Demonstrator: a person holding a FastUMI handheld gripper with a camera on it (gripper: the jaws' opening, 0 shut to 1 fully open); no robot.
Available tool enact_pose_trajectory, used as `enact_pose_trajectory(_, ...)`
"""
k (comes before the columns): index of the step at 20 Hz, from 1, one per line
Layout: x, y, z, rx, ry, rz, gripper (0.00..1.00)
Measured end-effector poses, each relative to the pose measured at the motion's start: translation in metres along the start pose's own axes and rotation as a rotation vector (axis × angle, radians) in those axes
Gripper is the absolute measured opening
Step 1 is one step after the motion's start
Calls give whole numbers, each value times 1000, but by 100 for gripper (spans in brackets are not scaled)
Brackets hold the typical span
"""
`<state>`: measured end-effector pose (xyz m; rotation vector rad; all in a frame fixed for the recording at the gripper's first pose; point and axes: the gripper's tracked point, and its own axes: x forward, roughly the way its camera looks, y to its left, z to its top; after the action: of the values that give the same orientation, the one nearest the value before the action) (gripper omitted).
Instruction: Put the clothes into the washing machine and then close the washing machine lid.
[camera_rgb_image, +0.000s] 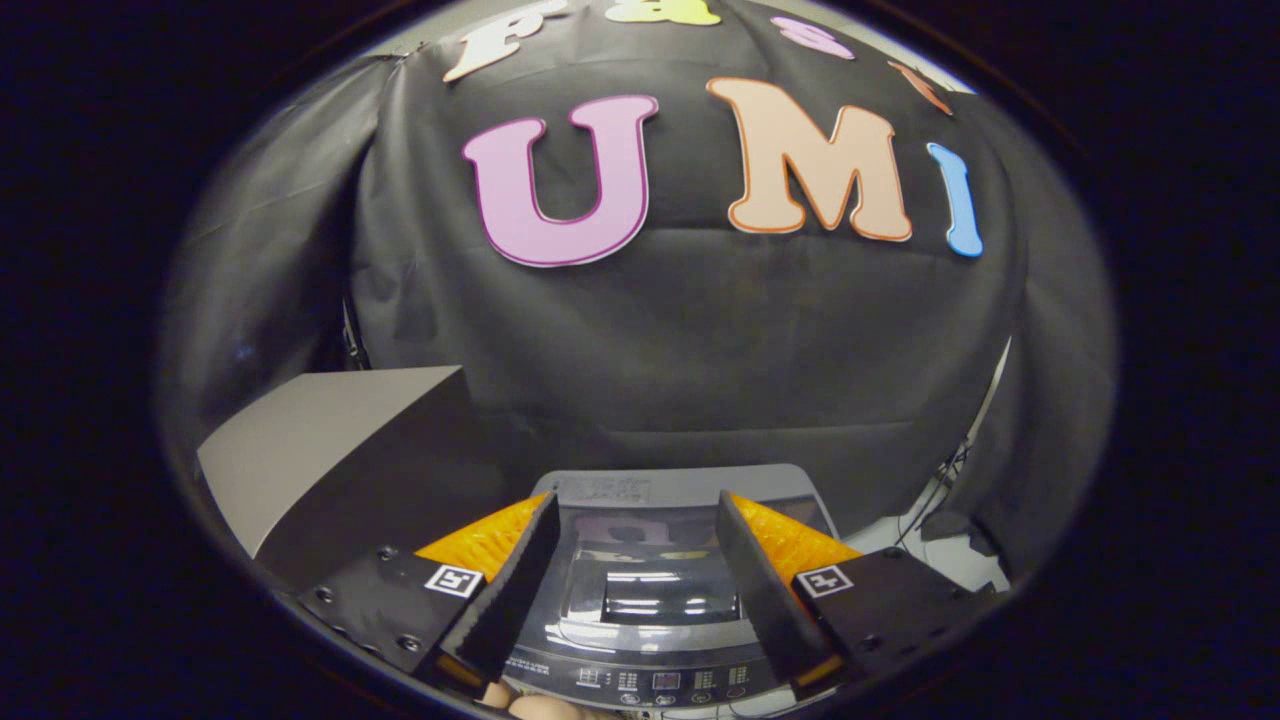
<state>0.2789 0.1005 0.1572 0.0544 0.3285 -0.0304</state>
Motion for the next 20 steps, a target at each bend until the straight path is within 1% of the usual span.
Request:
enact_pose_trajectory(3,-21,-6,4,-7,-80,32,98)
enact_pose_trajectory(8,-61,-16,-21,14,-178,127,98)
enact_pose_trajectory(11,-86,-41,-42,-69,-237,122,97)
enact_pose_trajectory(13,-104,-56,-62,-116,-282,113,97)
enact_pose_trajectory(16,-124,-75,-98,-146,-340,108,98)
enact_pose_trajectory(20,-143,-93,-158,-140,-336,114,97)
